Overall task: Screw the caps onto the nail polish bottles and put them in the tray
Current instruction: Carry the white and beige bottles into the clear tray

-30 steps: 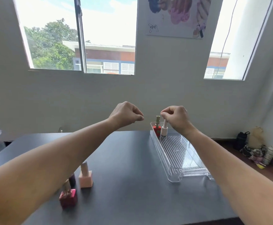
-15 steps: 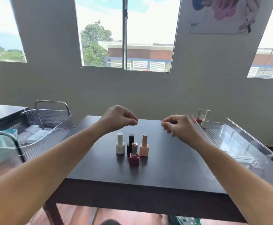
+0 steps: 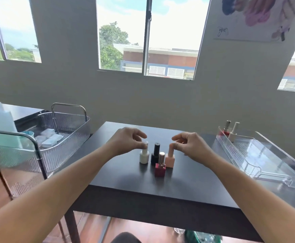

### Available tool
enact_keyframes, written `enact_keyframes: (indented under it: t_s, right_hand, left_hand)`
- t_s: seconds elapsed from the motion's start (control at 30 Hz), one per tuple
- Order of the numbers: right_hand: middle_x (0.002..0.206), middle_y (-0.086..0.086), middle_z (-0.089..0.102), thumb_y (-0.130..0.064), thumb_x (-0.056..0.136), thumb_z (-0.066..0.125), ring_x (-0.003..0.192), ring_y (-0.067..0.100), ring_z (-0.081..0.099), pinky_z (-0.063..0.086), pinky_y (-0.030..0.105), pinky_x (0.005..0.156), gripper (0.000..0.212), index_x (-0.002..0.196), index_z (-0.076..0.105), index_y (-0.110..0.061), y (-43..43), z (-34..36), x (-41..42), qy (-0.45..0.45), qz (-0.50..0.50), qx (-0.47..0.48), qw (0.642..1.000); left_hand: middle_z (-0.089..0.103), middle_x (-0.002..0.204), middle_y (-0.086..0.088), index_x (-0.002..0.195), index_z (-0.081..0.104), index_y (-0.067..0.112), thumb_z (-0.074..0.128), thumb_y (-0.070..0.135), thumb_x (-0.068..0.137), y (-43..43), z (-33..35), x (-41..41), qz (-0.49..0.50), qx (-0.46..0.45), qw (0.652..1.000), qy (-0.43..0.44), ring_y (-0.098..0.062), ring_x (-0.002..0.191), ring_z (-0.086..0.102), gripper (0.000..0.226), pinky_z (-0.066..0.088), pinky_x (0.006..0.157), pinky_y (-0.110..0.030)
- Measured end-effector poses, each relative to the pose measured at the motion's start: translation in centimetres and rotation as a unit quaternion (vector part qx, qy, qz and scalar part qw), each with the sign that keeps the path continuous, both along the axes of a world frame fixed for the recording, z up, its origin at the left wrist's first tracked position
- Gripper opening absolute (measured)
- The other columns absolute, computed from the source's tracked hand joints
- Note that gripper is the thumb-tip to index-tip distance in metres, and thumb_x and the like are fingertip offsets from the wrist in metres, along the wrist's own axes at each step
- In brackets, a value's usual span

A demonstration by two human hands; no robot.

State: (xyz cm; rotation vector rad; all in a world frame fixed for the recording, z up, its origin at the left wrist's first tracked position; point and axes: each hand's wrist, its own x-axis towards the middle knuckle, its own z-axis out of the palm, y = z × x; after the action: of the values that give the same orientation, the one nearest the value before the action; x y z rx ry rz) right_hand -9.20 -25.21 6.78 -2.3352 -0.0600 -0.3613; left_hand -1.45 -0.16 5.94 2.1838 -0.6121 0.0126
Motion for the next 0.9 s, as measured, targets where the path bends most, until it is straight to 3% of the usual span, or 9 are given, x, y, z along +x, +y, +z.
enact_keyframes:
  t_s: [0.2,0.3,0.47,0.57,0.67,0.8,0.9]
  right_hand:
    - [0.088,-0.004,0.072,-0.029,0.082,0.073,0.084,0.013,0.063,0.054,0.033,0.076,0.020,0.098,0.073,-0.016,0.2,-0.7,0.5,0.006,-0.013,-0.018,1.000]
    - [0.083,-0.005,0.073,-0.026,0.083,0.070,0.075,0.008,0.059,0.053,0.032,0.074,0.009,0.085,0.074,-0.018,0.4,-1.0,0.6,0.005,-0.011,-0.025,1.000]
    - [0.078,-0.005,0.073,-0.023,0.086,0.067,0.071,0.007,0.058,0.052,0.030,0.070,0.010,0.081,0.073,-0.018,0.4,-1.0,0.6,0.006,-0.003,-0.026,1.000]
    - [0.077,-0.003,0.071,-0.020,0.086,0.066,0.074,0.012,0.060,0.053,0.033,0.071,0.011,0.082,0.074,-0.014,0.0,-0.3,0.4,0.004,-0.005,-0.017,1.000]
    - [0.075,0.003,0.072,-0.015,0.085,0.066,0.068,0.013,0.062,0.053,0.031,0.060,0.009,0.085,0.073,-0.009,-1.3,1.1,0.2,-0.003,-0.007,0.025,1.000]
    - [0.060,-0.010,0.069,-0.014,0.084,0.066,0.061,0.005,0.062,0.053,0.024,0.051,0.008,0.085,0.073,-0.009,-4.3,3.4,-0.2,-0.022,-0.021,0.053,0.998]
    - [0.059,-0.009,0.071,-0.012,0.084,0.066,0.062,0.007,0.062,0.051,0.022,0.050,0.008,0.085,0.073,-0.008,-7.3,5.0,-0.4,-0.029,-0.031,0.075,0.996]
  left_hand:
    - [0.073,0.080,0.019,0.079,0.071,0.043,0.084,0.039,0.066,-0.5,-0.8,-0.1,0.020,0.026,0.999,-0.003,0.008,0.081,0.065,0.019,0.049,0.070,-0.015]
    - [0.072,0.077,0.021,0.073,0.071,0.042,0.082,0.035,0.069,-0.7,-0.9,0.1,0.023,0.024,0.999,-0.017,0.005,0.082,0.066,0.014,0.051,0.072,-0.017]
    - [0.070,0.070,0.029,0.067,0.072,0.041,0.080,0.035,0.069,-0.7,-0.8,0.6,0.034,0.033,0.999,-0.022,0.004,0.082,0.066,0.011,0.056,0.076,-0.027]
    - [0.073,0.073,0.024,0.069,0.075,0.037,0.079,0.033,0.069,-0.5,0.2,0.8,0.039,0.028,0.999,-0.022,-0.003,0.082,0.067,0.006,0.059,0.080,-0.037]
    - [0.075,0.076,0.020,0.076,0.078,0.034,0.078,0.033,0.069,-1.0,2.4,0.9,0.043,0.021,0.998,-0.044,-0.007,0.079,0.068,0.006,0.060,0.079,-0.040]
    - [0.076,0.080,0.014,0.080,0.078,0.033,0.080,0.032,0.072,-3.1,6.2,0.9,0.031,0.010,0.996,-0.089,-0.013,0.082,0.069,0.008,0.060,0.080,-0.043]
    - [0.076,0.081,0.013,0.082,0.079,0.032,0.081,0.032,0.074,-6.1,8.6,1.0,0.015,0.010,0.993,-0.117,-0.011,0.081,0.068,0.009,0.059,0.082,-0.040]
